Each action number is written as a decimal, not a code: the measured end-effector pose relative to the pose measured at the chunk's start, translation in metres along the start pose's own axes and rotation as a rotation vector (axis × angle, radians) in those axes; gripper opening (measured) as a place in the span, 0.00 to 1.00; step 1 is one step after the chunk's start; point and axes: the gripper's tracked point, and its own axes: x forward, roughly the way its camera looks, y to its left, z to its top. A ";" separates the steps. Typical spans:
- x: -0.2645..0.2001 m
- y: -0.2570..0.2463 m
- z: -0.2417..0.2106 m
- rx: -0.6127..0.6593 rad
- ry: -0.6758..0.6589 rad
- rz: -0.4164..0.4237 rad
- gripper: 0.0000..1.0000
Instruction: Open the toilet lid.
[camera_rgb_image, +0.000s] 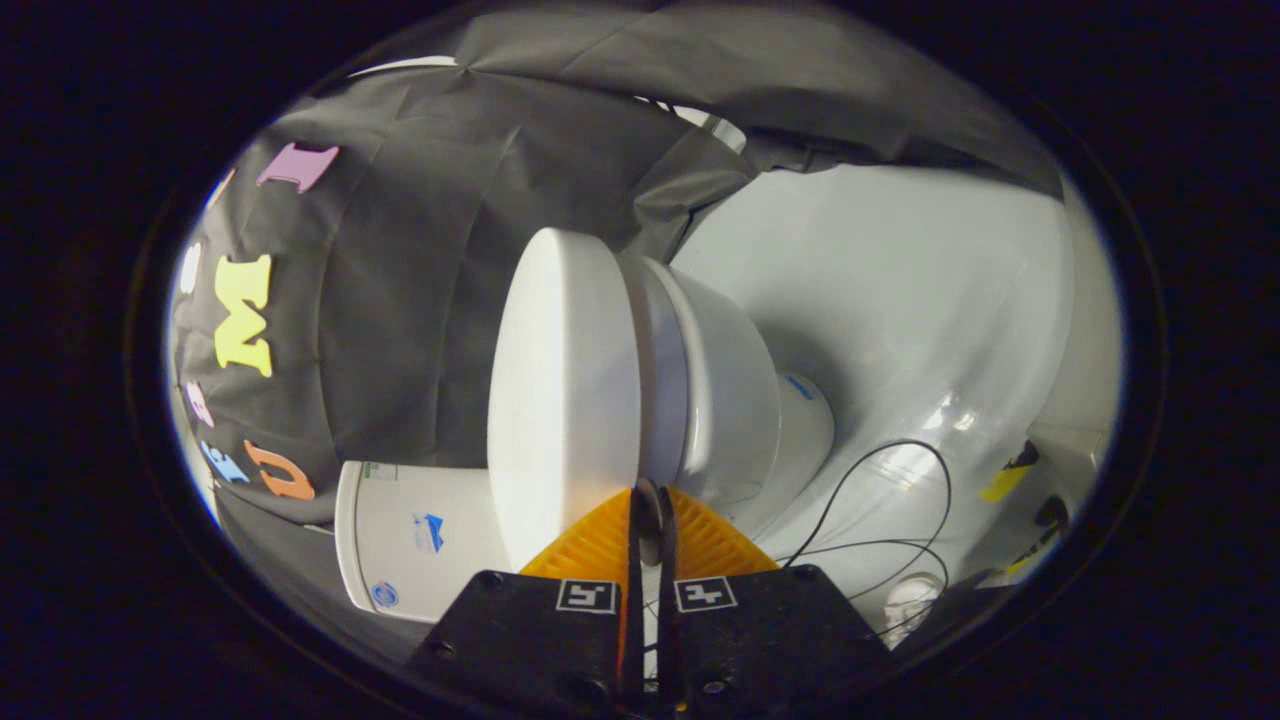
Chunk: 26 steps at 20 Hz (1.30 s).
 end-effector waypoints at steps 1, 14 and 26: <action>-0.001 0.002 0.002 0.009 0.003 0.002 0.08; -0.029 0.050 0.006 -0.083 -0.088 0.071 0.04; -0.057 0.110 -0.006 -0.291 -0.167 0.057 0.03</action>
